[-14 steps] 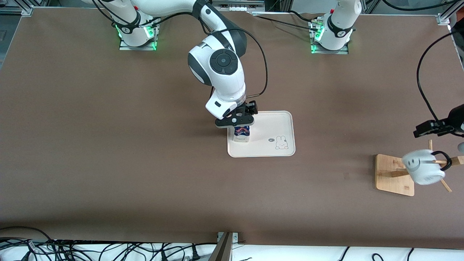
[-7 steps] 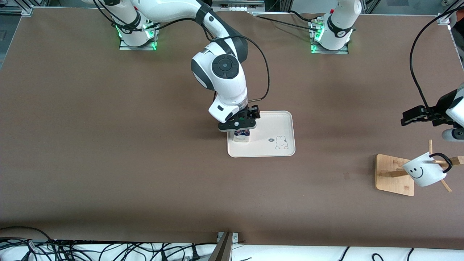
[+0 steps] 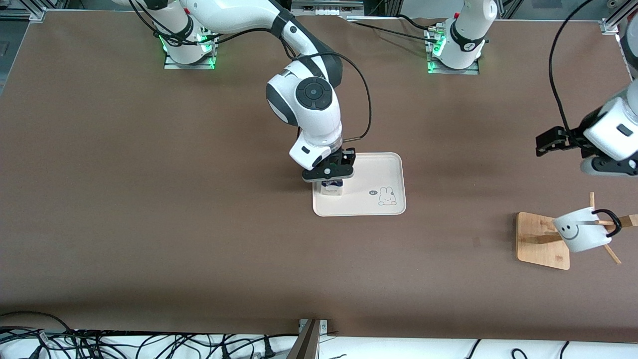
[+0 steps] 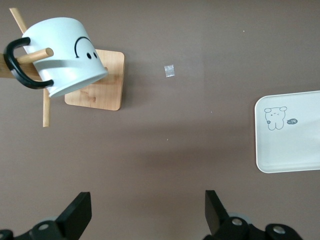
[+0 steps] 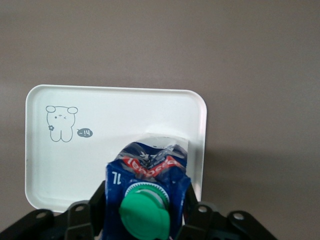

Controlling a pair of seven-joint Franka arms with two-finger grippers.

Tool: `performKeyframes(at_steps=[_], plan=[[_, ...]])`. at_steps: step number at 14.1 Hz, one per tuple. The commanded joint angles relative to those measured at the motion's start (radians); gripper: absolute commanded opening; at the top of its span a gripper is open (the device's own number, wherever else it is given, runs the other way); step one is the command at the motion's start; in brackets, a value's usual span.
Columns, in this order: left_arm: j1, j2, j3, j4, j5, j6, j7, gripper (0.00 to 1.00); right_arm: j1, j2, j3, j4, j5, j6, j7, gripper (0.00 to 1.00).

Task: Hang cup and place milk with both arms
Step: 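Lift the milk carton with the right gripper while the left gripper withdraws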

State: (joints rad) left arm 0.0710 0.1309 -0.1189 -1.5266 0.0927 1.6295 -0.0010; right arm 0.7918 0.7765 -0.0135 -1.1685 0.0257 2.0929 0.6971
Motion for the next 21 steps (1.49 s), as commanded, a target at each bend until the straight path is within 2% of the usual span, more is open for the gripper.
performKeyframes(at_steps=[1,2,5,7,9,13,16,19,21], plan=[[-0.073,-0.138,0.09,-0.2,-0.019,0.168,0.013,1.0,0.003,0.003,-0.013,0.03,-0.015,-0.051,0.007,0.5],[-0.073,-0.155,0.093,-0.225,-0.024,0.211,0.012,1.0,0.001,-0.008,-0.013,0.03,-0.013,-0.074,0.002,0.5],[-0.073,-0.143,0.074,-0.166,-0.033,0.1,0.022,1.0,-0.025,-0.092,-0.006,0.03,-0.004,-0.157,-0.03,0.5],[-0.074,-0.132,0.074,-0.15,-0.066,0.098,0.022,1.0,-0.074,-0.144,0.0,0.03,0.026,-0.214,-0.092,0.5],[-0.076,-0.132,0.07,-0.147,-0.07,0.093,0.016,1.0,-0.146,-0.189,-0.013,0.027,0.086,-0.264,-0.242,0.5],[-0.074,-0.132,0.07,-0.147,-0.062,0.064,0.027,1.0,-0.301,-0.244,-0.065,-0.034,0.089,-0.343,-0.528,0.51],[-0.071,-0.134,0.061,-0.148,-0.07,0.062,0.03,1.0,-0.344,-0.302,-0.141,-0.15,0.091,-0.349,-0.687,0.51],[-0.068,-0.134,0.061,-0.148,-0.079,0.064,0.027,1.0,-0.352,-0.385,-0.236,-0.349,0.094,-0.277,-0.798,0.53],[-0.063,-0.134,0.061,-0.152,-0.109,0.061,0.021,1.0,-0.352,-0.465,-0.291,-0.527,0.094,-0.174,-0.853,0.53]])
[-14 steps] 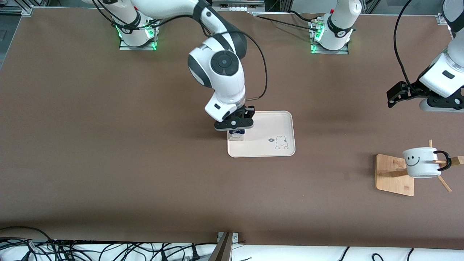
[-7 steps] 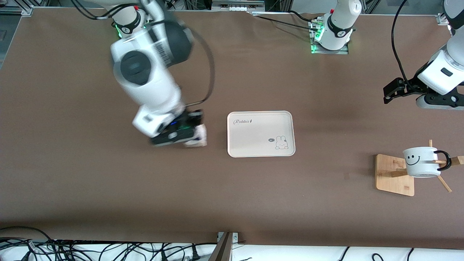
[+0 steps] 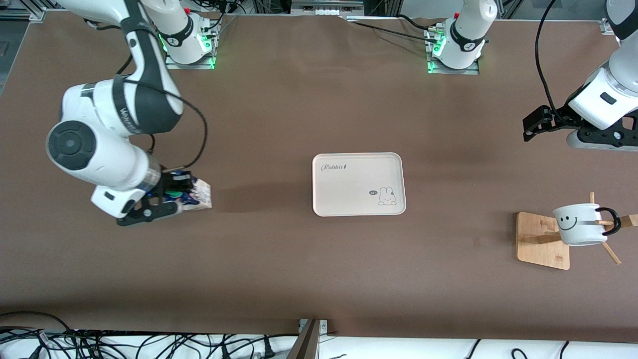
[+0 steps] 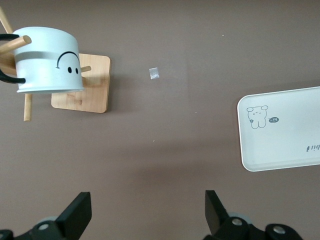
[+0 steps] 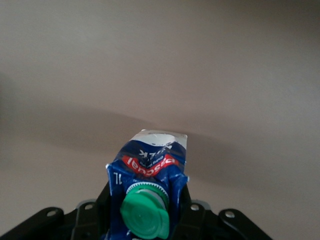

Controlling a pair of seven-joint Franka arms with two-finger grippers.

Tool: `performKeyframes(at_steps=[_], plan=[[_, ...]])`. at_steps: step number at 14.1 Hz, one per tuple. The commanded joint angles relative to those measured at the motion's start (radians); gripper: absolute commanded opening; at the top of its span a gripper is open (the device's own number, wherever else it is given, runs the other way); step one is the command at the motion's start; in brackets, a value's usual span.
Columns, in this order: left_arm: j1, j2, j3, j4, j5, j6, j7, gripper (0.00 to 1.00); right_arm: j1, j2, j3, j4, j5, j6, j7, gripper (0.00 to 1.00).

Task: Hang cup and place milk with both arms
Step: 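Lower the milk carton onto the table beside the tray with the right gripper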

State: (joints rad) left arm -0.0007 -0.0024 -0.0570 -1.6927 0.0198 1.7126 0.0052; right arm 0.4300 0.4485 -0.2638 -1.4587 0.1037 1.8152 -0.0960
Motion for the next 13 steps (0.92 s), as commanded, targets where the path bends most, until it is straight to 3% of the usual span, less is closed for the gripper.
performKeyframes(at_steps=[1,3,5,9,11,13], plan=[[0.01,-0.001,-0.001,0.012,-0.044,-0.03,0.024,1.0,0.01,-0.17,-0.076,-0.321,0.016,0.161,-0.097,0.55],[0.008,0.004,-0.001,0.016,-0.044,-0.03,0.021,1.0,0.01,-0.209,-0.11,-0.422,0.016,0.209,-0.106,0.55],[0.007,0.004,-0.001,0.015,-0.044,-0.028,0.019,1.0,0.01,-0.215,-0.133,-0.451,0.017,0.216,-0.105,0.55],[0.002,0.019,-0.001,0.019,-0.043,-0.024,0.018,1.0,0.01,-0.215,-0.138,-0.552,0.044,0.33,-0.105,0.55],[0.001,0.018,-0.003,0.019,-0.043,-0.024,0.018,1.0,0.013,-0.214,-0.138,-0.589,0.044,0.39,-0.105,0.63],[-0.001,0.018,-0.003,0.019,-0.043,-0.024,0.018,1.0,0.013,-0.215,-0.138,-0.58,0.044,0.38,-0.099,0.79]])
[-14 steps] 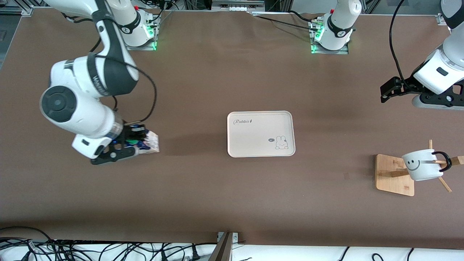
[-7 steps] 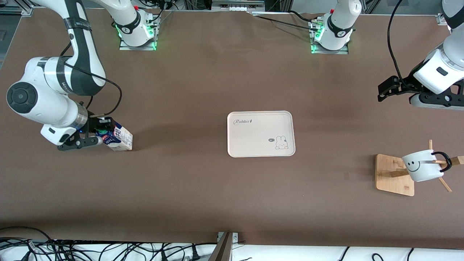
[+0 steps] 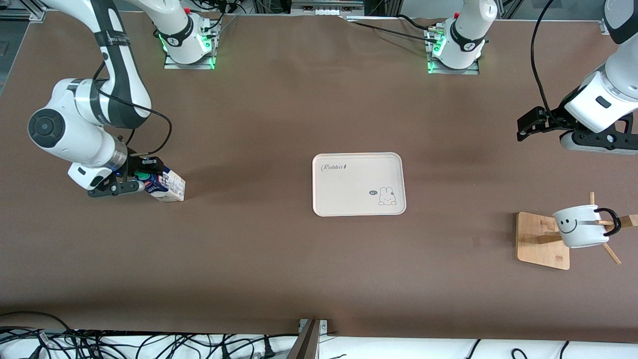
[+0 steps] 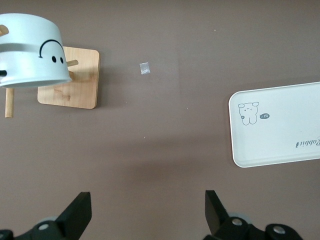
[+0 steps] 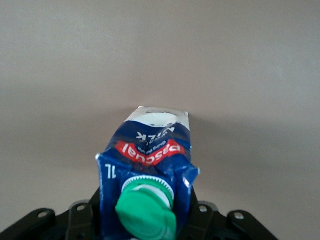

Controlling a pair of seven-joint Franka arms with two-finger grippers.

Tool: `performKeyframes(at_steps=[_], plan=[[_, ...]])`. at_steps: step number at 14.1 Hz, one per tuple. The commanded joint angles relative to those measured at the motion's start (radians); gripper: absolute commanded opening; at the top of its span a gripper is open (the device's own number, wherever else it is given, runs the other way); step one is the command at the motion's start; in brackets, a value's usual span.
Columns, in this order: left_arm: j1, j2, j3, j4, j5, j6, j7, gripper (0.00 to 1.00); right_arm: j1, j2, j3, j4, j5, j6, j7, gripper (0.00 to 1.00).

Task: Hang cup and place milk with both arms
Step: 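Lower the milk carton onto the table beside the tray with the right gripper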

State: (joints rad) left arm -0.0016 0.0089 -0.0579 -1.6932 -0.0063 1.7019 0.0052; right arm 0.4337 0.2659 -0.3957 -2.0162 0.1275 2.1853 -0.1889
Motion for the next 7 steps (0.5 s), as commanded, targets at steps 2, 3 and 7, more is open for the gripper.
performKeyframes(at_steps=[2,3,7], plan=[[-0.001,0.006,-0.005,0.02,-0.014,-0.015,0.013,1.0,0.01,-0.034,-0.005,0.019,0.02,-0.027,0.002,1.0],[-0.001,0.006,-0.005,0.02,-0.014,-0.015,0.013,1.0,0.01,-0.034,-0.003,0.06,0.018,-0.074,0.006,1.0],[-0.001,0.006,-0.007,0.02,-0.014,-0.015,0.01,1.0,0.007,-0.03,-0.005,0.264,0.012,-0.261,-0.001,1.0]])
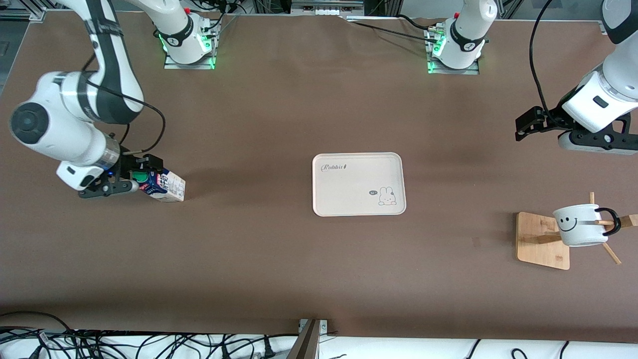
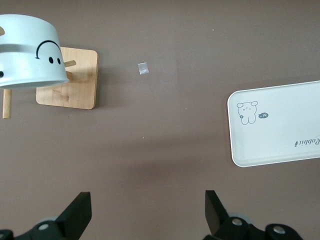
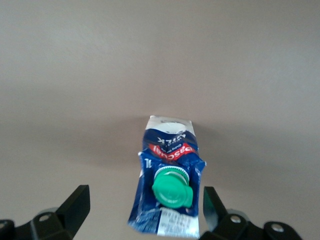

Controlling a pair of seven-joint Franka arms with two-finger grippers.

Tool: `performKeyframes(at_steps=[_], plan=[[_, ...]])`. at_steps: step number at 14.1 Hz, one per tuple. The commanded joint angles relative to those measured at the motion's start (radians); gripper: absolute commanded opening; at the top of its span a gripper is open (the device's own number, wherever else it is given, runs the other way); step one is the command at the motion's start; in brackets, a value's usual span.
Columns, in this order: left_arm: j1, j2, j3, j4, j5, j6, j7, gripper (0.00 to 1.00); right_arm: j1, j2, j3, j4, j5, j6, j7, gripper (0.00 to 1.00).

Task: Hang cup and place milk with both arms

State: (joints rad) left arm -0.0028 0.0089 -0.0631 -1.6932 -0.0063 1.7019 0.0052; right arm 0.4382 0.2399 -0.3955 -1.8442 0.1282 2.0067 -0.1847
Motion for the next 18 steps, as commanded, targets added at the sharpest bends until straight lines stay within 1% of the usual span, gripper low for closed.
performKeyframes(at_steps=[1,3,4,6,8,10,12,13,15,16,18], plan=[[0.0,0.006,-0.001,0.02,-0.014,-0.015,0.012,1.0,0.002,-0.004,-0.006,0.132,0.011,-0.112,-0.007,1.0],[-0.002,0.006,-0.001,0.02,-0.014,-0.015,0.012,1.0,0.002,-0.008,-0.006,0.195,0.01,-0.16,-0.006,1.0],[0.0,0.006,-0.001,0.02,-0.014,-0.015,0.012,1.0,0.002,-0.011,-0.011,0.222,0.014,-0.217,0.01,1.0],[0.0,0.006,-0.001,0.02,-0.014,-0.015,0.012,1.0,0.005,-0.053,-0.016,0.263,0.004,-0.319,0.013,1.0],[-0.002,0.006,-0.001,0.02,-0.014,-0.015,0.012,1.0,0.005,-0.135,-0.02,0.26,-0.013,-0.377,0.013,1.0],[-0.002,0.006,-0.001,0.02,-0.012,-0.015,0.012,1.0,0.007,-0.215,-0.017,0.24,-0.071,-0.425,0.04,1.0],[0.0,0.006,-0.001,0.02,-0.014,-0.015,0.01,1.0,0.014,-0.283,-0.013,0.171,-0.105,-0.408,0.045,1.0],[-0.002,0.006,-0.001,0.02,-0.012,-0.015,0.009,1.0,0.013,-0.296,-0.013,0.148,-0.107,-0.395,0.044,1.0],[-0.002,0.006,-0.004,0.02,-0.012,-0.015,0.007,1.0,0.001,-0.298,-0.006,0.148,-0.12,-0.391,0.044,1.0],[-0.002,0.006,-0.004,0.02,-0.012,-0.012,0.006,1.0,-0.033,-0.297,0.022,0.152,-0.127,-0.394,0.042,1.0],[-0.002,0.006,-0.009,0.018,-0.009,0.007,0.006,1.0,-0.155,-0.289,0.143,0.163,-0.134,-0.394,0.034,1.0]])
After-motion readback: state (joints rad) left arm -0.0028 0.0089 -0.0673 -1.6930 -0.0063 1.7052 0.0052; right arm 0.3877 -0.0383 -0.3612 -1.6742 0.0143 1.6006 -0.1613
